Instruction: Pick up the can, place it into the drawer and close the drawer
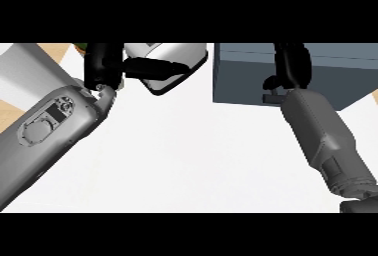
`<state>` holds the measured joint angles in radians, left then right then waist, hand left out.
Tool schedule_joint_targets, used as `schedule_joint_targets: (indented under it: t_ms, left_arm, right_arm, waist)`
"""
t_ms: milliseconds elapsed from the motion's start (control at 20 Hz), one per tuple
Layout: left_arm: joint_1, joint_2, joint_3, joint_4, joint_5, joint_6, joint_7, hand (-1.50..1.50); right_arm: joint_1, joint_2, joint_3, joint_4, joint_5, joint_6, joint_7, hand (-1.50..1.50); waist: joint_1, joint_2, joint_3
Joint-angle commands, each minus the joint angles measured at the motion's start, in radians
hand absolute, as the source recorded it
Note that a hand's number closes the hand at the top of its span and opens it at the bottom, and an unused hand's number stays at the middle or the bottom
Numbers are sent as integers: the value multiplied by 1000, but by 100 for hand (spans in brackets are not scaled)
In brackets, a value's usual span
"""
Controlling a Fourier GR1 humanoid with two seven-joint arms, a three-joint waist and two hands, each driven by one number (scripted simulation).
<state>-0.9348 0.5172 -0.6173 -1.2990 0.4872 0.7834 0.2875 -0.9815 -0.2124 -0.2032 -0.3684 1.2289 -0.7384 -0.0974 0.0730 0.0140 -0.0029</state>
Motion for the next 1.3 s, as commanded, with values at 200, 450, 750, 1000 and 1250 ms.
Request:
schedule_joint_targets:
  t_ms: [200,450,750,1000,1250]
  left_arm:
    - [63,20,7,-81,-16,-10,13,-150]
    - [110,5,7,-77,-46,8,-33,-150]
    - [147,13,16,-113,-43,5,-37,-150]
    - [168,40,33,-112,-44,-12,-40,-150]
    - [214,21,40,-123,-37,-24,-64,-150]
  right_arm:
    - [-133,-18,-44,106,-23,10,-14,-150]
    - [-179,5,-62,127,-41,35,-30,-150]
    - [-156,45,-202,81,-219,53,-211,-150]
    - [-170,67,-303,64,-339,114,-310,-150]
    - [-217,121,-397,42,-456,185,-357,-150]
  waist:
    - [25,16,6]
    - [23,19,5]
    - [21,14,9]
    - [17,12,9]
    - [-8,3,6]
